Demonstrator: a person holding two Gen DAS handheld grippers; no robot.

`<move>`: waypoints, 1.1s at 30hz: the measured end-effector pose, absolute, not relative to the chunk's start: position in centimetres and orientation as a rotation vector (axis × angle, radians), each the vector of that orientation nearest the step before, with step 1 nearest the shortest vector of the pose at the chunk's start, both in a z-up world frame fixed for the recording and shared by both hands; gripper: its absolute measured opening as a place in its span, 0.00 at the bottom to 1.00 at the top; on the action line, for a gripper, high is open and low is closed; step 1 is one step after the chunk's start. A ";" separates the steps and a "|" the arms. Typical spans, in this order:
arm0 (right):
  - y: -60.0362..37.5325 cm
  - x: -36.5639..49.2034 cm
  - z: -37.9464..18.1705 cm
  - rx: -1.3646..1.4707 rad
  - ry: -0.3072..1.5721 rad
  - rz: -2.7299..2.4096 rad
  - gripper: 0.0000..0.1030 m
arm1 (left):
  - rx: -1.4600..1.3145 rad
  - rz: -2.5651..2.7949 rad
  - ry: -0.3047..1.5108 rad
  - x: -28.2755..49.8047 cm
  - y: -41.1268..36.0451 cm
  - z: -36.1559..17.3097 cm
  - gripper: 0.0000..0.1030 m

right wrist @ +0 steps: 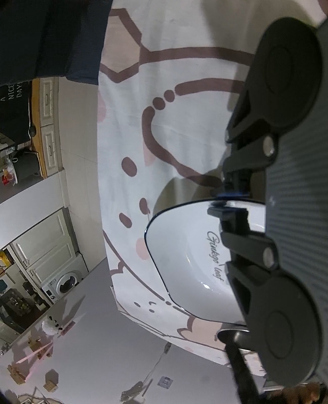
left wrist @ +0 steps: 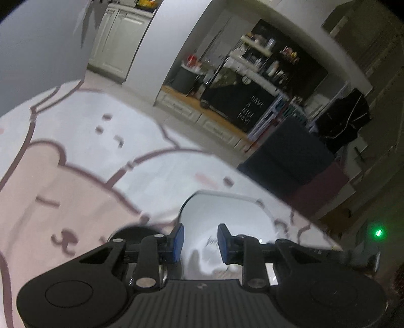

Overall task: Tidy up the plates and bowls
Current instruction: 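Lift the white plate off the table with both tools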

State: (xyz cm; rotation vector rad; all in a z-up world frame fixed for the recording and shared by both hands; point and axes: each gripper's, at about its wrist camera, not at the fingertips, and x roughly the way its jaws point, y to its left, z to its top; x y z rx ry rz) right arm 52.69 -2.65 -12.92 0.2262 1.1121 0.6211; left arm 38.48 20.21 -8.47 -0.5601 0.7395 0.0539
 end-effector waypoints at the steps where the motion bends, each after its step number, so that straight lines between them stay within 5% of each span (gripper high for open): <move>1: -2.8 52.7 -12.7 0.227 1.113 0.620 0.09 | -0.557 0.058 0.739 39.0 20.1 -8.3 0.32; 4: -2.6 52.6 -12.6 0.215 1.113 0.608 0.09 | -0.533 0.088 0.774 41.0 19.4 -9.0 0.40; 21: -8.2 51.9 -12.1 0.176 1.087 0.463 0.10 | -0.337 0.027 0.880 45.0 14.5 -11.2 0.40; 26: -8.9 51.6 -12.3 0.198 1.083 0.455 0.10 | -0.318 -0.008 0.997 46.9 13.6 -13.1 0.38; 33: -10.2 51.6 -13.2 0.299 1.075 0.474 0.09 | -0.324 -0.015 1.029 47.5 12.9 -14.7 0.20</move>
